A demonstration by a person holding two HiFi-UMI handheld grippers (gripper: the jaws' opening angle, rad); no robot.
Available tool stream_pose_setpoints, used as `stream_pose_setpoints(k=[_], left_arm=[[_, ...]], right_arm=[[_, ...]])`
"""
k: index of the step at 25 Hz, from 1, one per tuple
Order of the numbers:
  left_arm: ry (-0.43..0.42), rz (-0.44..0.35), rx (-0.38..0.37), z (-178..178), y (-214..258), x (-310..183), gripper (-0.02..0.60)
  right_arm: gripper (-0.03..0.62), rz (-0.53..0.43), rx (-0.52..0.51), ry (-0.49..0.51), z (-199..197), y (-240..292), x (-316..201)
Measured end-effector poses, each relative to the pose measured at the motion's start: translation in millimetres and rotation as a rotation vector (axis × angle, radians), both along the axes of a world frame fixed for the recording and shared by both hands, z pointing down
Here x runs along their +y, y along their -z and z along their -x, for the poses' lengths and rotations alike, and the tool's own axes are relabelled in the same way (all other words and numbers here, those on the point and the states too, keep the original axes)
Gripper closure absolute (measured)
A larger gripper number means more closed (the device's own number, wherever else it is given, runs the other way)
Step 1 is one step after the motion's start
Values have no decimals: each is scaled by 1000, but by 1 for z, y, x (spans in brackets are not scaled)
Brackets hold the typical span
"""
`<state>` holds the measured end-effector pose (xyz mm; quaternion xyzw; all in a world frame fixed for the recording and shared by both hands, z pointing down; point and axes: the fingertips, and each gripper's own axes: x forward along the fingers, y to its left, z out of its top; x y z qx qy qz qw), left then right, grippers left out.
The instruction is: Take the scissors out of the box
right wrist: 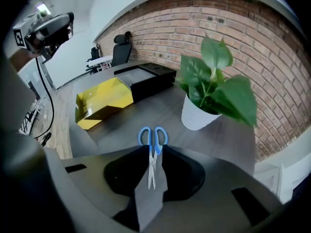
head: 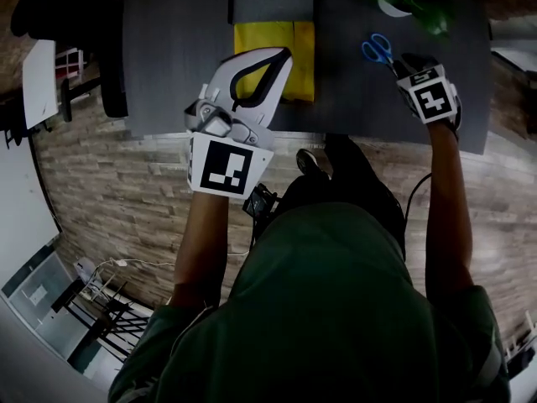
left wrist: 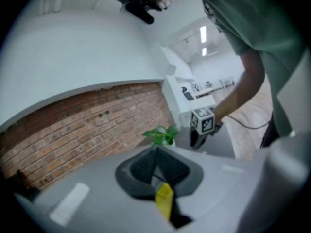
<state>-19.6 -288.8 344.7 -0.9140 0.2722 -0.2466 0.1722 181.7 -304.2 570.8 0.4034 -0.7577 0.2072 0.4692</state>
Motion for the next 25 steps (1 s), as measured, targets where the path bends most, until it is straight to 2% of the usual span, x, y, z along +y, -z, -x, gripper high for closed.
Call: stream_pose_setpoints(k=[6,9,14,19,25], left_arm=[[35,-78,22,20,37,24,583],[50,-109,34,35,52,41,583],[62,-159,53,56,75,75,583],[68,-207,76,75,93,109,583],[93,-242,117,99,105,139,583]], right_arm=[[532,-206,-62,18,15,89,-7],[579,-329,-100,42,30,140,1],[586,-536,-114,80,55,228,26],[586,-637,-109,123,79,284,65],[586,-688,-84,161,95,321,104]])
